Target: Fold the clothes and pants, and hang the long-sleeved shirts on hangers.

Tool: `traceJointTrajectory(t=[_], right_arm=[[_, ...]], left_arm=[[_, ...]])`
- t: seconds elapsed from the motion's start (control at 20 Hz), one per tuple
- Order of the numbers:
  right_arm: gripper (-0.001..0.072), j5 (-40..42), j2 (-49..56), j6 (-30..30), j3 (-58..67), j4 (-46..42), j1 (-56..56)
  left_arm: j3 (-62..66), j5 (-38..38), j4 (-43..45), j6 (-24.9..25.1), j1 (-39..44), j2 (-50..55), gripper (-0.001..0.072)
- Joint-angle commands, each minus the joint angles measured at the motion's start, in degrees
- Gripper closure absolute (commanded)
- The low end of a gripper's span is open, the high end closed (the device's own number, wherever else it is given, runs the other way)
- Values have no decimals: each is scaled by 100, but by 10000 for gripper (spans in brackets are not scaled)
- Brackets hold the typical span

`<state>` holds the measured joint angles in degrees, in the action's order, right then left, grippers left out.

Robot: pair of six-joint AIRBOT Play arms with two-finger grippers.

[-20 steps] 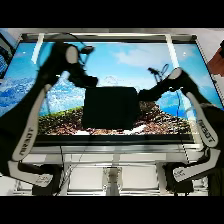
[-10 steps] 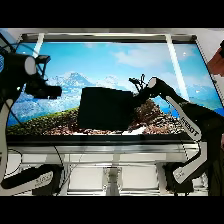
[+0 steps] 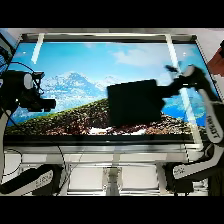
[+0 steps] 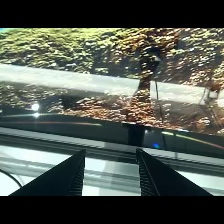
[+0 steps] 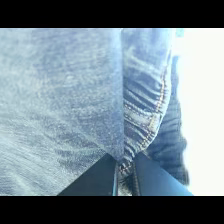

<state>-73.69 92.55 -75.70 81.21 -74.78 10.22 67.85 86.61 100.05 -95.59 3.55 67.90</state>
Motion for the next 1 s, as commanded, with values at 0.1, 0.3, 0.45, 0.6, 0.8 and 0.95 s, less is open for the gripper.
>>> traceJointTrajectory(t=[0.1,0.3,0.45,0.6,0.8,0.95], right_arm=[[680,-531,-566,-450,46,-815,2277],[363,-914,-573,-581,44,-800,3338],[219,-1126,-662,-579,28,-741,3582],[220,-1132,-1010,-581,26,-501,3491],[355,-1117,-1908,-280,-184,302,2949],[680,-1141,-2669,24,-610,444,2203]], left_arm=[[-66,-2,42,0,-20,-13,361],[-66,-4,42,0,-20,-13,361],[-66,-2,42,0,-20,-13,361],[-66,-2,42,0,-20,-13,362],[-66,-4,42,0,-20,-13,361],[-66,-2,42,0,-20,-13,361]])
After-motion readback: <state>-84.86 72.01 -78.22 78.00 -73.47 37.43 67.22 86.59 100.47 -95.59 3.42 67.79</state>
